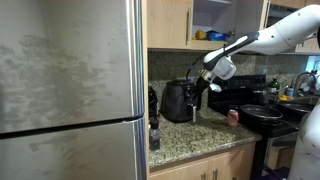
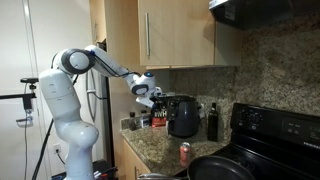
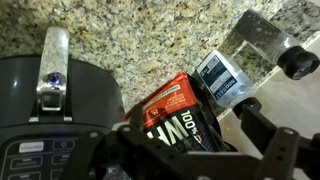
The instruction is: Turn on the air fryer
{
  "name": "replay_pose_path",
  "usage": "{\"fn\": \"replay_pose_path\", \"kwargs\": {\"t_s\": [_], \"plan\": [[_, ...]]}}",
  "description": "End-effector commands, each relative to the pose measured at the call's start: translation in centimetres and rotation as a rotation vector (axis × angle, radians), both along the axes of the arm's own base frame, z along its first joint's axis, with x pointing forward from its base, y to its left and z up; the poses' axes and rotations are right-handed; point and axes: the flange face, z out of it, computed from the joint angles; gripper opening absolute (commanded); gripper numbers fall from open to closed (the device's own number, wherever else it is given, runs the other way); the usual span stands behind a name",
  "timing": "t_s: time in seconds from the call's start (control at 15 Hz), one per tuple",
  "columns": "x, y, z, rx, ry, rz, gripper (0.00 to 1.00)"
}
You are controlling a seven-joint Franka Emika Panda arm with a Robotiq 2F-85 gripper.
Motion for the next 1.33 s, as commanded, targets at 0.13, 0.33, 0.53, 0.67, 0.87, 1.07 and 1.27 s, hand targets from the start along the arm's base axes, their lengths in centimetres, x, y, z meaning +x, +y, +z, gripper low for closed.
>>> {"fn": "replay_pose_path", "kwargs": {"t_s": [0.13,0.33,0.53,0.67,0.87,1.07,1.27], "plan": [[0.7,-1.1,-2.6,0.046,0.073,-0.075,1.00],[1.3,-1.8,-4.1,0.028,0.129,-0.138,1.00],[1.6,-3.1,-4.3,-0.011,0.141,-0.280,1.00],[1.8,-3.3,-3.8,-0.022,0.123,-0.323,1.00],[1.9,-3.1,-3.3,-0.013,0.111,-0.299,1.00],[2.1,-3.0,-2.8,-0.019,0.064,-0.319,1.00],[2.6,-3.1,-2.5,-0.018,0.023,-0.343,1.00]]}}
